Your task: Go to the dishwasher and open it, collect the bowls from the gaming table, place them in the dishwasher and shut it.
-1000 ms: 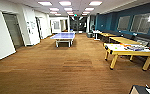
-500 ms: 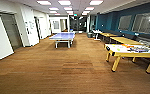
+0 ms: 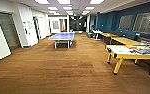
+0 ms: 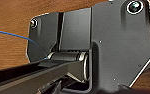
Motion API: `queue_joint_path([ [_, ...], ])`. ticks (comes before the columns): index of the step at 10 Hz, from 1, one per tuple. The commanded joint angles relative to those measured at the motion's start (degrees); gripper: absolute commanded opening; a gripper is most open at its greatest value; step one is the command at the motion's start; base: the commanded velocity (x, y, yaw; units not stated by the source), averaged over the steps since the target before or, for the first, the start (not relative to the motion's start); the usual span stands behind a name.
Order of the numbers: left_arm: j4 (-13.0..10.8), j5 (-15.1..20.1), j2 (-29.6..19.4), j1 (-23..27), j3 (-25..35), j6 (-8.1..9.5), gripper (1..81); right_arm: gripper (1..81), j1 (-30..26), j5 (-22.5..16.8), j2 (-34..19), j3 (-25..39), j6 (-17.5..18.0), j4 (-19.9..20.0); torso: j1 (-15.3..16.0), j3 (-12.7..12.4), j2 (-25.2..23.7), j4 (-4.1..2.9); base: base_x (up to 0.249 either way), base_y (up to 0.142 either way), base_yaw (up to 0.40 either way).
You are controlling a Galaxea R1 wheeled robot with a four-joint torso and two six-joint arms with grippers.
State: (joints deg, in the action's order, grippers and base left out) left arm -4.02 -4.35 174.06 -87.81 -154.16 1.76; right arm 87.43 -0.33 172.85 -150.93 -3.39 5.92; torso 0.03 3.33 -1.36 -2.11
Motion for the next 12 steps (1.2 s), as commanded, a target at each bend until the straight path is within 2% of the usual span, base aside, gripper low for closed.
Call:
queue_joint_path([
  [1,-0.20,2.86,-0.02,2.51,0.18,0.09,81.1,81.1,-2.56,-3.36,0.15,0.30,-0.13,-0.04,0.00,0.00,0.00,0.00,0.265,0.000,0.000],
  [12,0.16,2.86,0.07,2.51,0.18,0.09,81.1,81.1,-2.65,-3.36,0.06,0.21,-0.13,-0.04,-0.03,0.00,0.00,0.00,0.265,0.000,0.000],
])
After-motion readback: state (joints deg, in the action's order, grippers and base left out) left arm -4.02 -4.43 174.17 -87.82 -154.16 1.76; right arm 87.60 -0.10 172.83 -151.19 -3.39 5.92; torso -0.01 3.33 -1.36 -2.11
